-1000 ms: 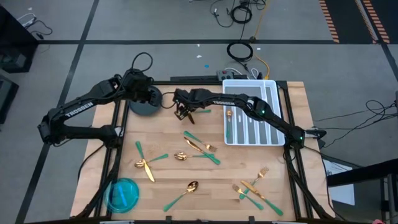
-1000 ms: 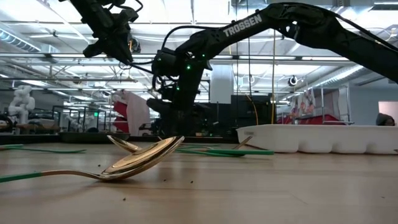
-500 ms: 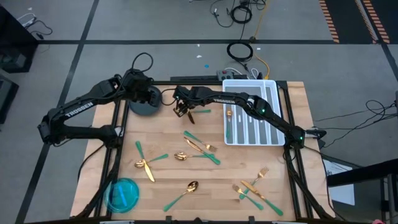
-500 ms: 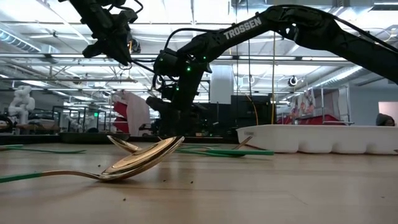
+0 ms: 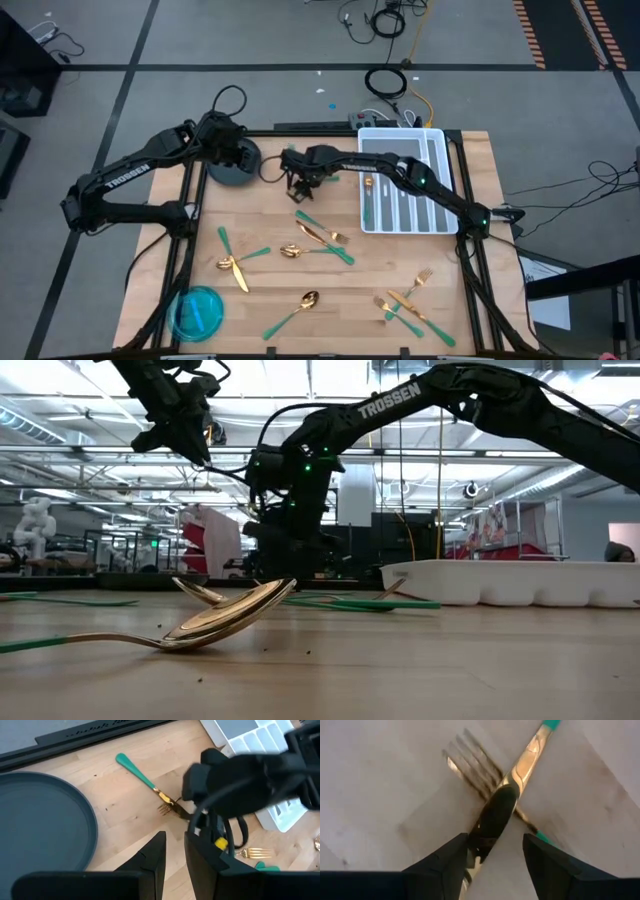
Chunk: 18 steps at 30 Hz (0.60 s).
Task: Sort silverware
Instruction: Put the green knife into the silverware tray
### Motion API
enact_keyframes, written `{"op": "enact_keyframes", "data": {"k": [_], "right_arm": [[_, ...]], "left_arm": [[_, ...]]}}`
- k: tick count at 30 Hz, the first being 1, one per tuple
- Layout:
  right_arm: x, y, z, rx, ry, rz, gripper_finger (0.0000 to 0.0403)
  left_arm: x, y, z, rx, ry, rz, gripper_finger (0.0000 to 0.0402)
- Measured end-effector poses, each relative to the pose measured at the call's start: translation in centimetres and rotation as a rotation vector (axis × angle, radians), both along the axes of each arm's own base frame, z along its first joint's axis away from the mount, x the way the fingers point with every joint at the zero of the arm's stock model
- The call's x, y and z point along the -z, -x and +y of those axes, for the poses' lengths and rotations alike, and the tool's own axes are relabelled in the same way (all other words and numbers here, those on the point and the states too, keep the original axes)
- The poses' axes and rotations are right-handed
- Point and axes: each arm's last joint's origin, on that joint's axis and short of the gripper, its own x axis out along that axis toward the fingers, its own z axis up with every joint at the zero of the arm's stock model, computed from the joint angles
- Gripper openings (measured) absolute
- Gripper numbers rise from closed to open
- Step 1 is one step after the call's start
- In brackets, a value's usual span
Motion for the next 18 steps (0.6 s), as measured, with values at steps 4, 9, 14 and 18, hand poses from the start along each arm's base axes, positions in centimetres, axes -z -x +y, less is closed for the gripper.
{"op": "enact_keyframes", "data": {"k": [4, 9, 14, 18], "right_arm": [[0.0, -0.3, 1.2, -0.047, 0.04, 0.017, 0.0183], [-0.1, -0.8, 2.1, -0.076, 0.054, -0.007, 0.0183], [-0.1, -0.6, 1.8, -0.046, 0.086, 0.008, 0.0183], [0.0, -0.4, 0.9, -0.023, 0.072, 0.005, 0.0183]], "left_arm": [[0.0, 0.0, 0.0, 0.004, -0.003, 0.001, 0.0078], [0.0, 0.0, 0.0, 0.004, -0.003, 0.001, 0.0078], [0.0, 0.0, 0.0, 0.004, -0.003, 0.001, 0.0078], [0.0, 0.0, 0.0, 0.004, -0.003, 0.001, 0.0078]]}}
